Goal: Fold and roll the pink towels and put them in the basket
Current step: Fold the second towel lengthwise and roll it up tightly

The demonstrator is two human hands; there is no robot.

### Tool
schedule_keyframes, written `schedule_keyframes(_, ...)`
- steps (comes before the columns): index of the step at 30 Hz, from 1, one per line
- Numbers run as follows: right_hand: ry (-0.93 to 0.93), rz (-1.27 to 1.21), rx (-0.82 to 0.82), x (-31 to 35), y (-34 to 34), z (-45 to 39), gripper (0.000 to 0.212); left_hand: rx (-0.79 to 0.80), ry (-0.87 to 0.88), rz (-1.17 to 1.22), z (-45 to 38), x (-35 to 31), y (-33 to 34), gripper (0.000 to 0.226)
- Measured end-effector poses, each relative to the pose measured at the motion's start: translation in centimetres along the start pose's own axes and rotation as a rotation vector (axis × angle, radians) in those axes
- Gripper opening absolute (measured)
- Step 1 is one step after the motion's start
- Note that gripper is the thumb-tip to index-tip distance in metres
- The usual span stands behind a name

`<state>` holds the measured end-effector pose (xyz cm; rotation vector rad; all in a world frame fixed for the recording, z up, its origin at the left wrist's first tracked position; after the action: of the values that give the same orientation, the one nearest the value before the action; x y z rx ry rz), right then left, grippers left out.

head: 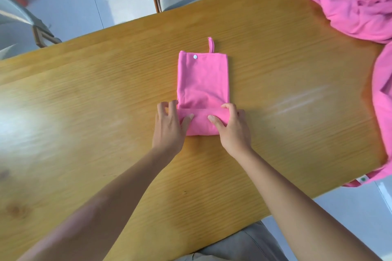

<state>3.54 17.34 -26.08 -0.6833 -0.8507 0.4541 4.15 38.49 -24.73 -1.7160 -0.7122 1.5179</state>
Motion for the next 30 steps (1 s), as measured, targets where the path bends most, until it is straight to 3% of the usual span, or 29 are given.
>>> schedule_keyframes(2, 0.032, 0.044, -0.021, 0.0, 0.1, -0.6, 0.053, 0.039, 0.325, -0.195, -0.1, -1.9, 0.3, 0.057)
schedule_keyframes(4, 0.028, 0.108, -0.058, 0.3, -0.1, -1.2, 0.056, 0.153, 0.504, -0.314, 0.4, -2.6, 1.4, 0.072)
schedule_keyframes(6, 0.003, 0.127, -0.060, 0.7, -0.2, -1.5, 0.057, 0.216, 0.515, -0.376, 0.6, -2.4, 2.1, 0.085)
schedule_keyframes(9, -0.233, 0.139, -0.175, 1.9, -1.0, -0.2, 0.054, 0.184, 0.525, -0.394, 0.0, -2.8, 1.9, 0.073)
schedule_keyframes(12, -0.498, 0.263, -0.221, 2.0, -0.9, 1.4, 0.066, 0.254, 0.453, -0.281, -1.3, -2.5, 1.5, 0.074)
schedule_keyframes(14, -0.545, 0.398, -0.192, 1.0, -0.4, 1.5, 0.077, 0.353, 0.409, -0.236, -1.8, -2.2, 1.6, 0.073)
schedule_keyframes(18, -0.617, 0.441, -0.156, 0.0, -0.8, 1.3, 0.072, 0.454, 0.373, -0.198, -1.2, -2.6, 1.8, 0.073)
schedule_keyframes(25, -0.610, 0.364, 0.175, -0.3, -1.3, 1.5, 0.066, 0.497, 0.205, 0.062, 1.6, -1.1, 1.4, 0.057)
schedule_keyframes(30, -0.471, 0.295, 0.303, 0.4, -1.3, 0.0, 0.065, 0.371, -0.028, 0.255, 1.9, 0.4, 0.9, 0.061)
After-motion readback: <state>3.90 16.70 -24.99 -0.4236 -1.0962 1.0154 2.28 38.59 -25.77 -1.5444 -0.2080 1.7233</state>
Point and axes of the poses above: each hand's wrist, its own z-axis away from the middle knuckle, its own y-axis out of the palm, x = y × z, the point moved 8 cm from there along -z, towards the middle knuckle, and after that the axes turned 15 degrees about y, right-handed, at the moved point
